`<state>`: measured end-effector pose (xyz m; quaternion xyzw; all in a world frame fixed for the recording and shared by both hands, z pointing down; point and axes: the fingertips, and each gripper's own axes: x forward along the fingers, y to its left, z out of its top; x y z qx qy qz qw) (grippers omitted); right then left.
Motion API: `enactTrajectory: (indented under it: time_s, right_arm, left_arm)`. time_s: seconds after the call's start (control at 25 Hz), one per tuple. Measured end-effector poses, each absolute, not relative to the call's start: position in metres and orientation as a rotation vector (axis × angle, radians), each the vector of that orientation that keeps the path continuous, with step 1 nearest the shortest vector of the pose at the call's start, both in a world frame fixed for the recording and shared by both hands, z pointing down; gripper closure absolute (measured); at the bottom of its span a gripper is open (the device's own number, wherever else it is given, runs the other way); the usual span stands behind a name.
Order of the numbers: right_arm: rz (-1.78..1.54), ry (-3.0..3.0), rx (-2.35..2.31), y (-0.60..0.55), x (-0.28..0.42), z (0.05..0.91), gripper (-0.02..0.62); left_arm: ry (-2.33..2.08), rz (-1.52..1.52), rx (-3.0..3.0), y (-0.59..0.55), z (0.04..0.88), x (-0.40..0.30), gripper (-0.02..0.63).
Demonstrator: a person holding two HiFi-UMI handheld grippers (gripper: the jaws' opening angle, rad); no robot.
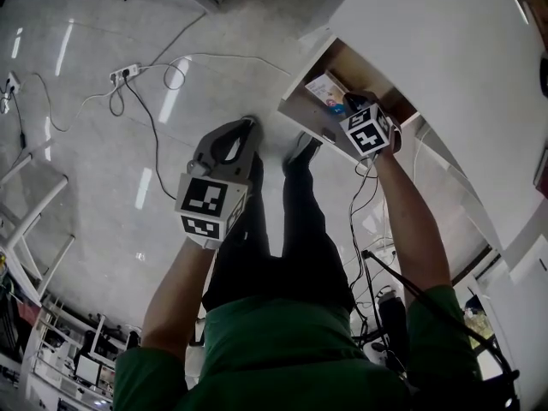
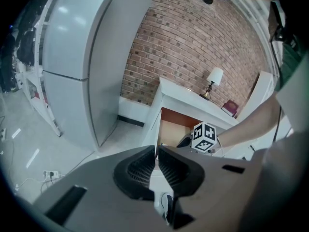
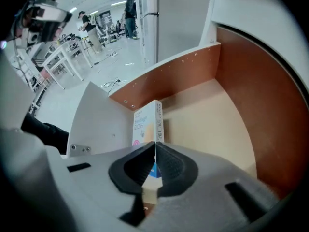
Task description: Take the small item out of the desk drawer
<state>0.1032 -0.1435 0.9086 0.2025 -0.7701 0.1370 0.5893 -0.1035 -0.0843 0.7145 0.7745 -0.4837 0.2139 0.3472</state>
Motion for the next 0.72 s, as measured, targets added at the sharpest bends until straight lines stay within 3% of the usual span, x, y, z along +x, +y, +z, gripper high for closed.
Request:
enactTrajectory:
  time_s: [0.72]
  right_arm:
    - [0.532,-1.926,0.681,-0.123,0.110,0.809,0.586]
  left_arm:
    - [-1.267,0.515,2.102,-0.104,0.634,-0.085,0.592]
